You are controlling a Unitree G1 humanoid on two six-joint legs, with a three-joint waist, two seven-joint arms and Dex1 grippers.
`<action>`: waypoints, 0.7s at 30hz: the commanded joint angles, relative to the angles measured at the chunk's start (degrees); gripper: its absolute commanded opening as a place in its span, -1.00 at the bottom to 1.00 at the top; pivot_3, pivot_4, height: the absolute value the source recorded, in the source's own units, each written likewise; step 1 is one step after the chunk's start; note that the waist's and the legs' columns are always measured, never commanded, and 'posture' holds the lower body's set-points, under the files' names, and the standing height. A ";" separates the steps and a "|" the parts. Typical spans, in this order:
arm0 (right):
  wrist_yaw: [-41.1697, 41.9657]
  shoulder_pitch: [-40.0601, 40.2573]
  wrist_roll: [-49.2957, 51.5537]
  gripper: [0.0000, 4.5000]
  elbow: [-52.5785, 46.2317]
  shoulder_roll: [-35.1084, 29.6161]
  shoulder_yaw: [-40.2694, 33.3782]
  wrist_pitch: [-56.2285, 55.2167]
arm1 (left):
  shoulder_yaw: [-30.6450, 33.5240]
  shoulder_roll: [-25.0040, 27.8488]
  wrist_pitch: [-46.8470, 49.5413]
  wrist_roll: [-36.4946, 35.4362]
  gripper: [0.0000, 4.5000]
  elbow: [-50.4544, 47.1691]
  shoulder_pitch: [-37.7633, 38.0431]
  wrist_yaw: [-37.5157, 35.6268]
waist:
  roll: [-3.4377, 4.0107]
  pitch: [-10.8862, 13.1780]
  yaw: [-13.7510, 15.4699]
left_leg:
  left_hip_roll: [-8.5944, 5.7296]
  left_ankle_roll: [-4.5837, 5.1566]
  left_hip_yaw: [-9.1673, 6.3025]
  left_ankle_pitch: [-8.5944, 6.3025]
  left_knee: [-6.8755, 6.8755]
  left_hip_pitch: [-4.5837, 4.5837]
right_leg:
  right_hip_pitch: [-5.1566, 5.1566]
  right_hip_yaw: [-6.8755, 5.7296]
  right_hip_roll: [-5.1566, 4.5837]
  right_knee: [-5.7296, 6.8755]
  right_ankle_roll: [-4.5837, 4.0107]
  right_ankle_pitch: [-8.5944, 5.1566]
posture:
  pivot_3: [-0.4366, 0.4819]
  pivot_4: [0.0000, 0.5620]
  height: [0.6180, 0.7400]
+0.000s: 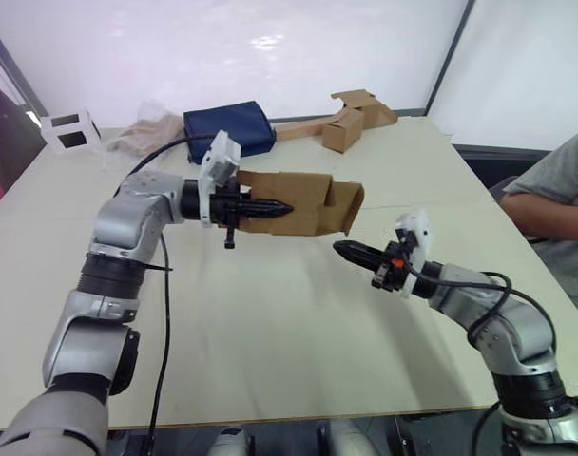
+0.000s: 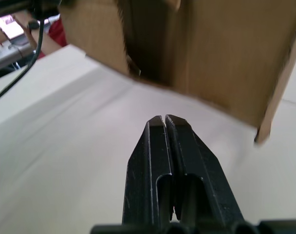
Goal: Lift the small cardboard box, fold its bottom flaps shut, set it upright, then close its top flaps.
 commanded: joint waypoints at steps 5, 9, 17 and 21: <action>1.46 -3.87 -1.62 -0.98 2.07 2.60 0.75 -3.55 | 2.88 0.97 2.65 -2.57 -1.00 -4.55 -1.05 0.63 | 0.00 0.00 -0.08 | 0.00 0.00 0.00 0.00 -0.01 0.00 | 0.00 0.00 0.00 0.00 0.00 0.00 | -0.05 -0.47 1.00; 1.34 -5.61 -0.67 -0.98 2.74 4.40 0.40 -3.25 | 3.09 1.07 3.10 -2.81 -1.00 -5.13 -0.76 0.93 | 0.00 0.00 -0.09 | 0.00 -0.01 0.00 0.00 0.00 0.00 | 0.00 0.00 0.00 0.00 0.00 0.00 | -0.05 -0.47 1.00; 2.20 -6.59 1.77 -0.98 0.76 5.74 0.37 -1.22 | 2.61 1.32 2.78 -2.25 -1.00 -5.09 -0.03 0.91 | 0.00 0.00 -0.06 | 0.00 -0.01 0.00 0.01 0.00 0.00 | 0.00 0.00 0.00 0.01 0.00 0.00 | -0.05 -0.47 1.00; 2.09 -7.00 2.17 -0.98 0.44 5.87 0.41 -0.75 | 2.46 1.28 2.49 -2.00 -1.00 -4.40 -0.25 0.67 | 0.00 0.00 -0.10 | 0.00 -0.01 0.00 0.00 0.00 0.00 | 0.00 0.00 0.00 0.01 0.00 0.00 | -0.05 -0.47 1.00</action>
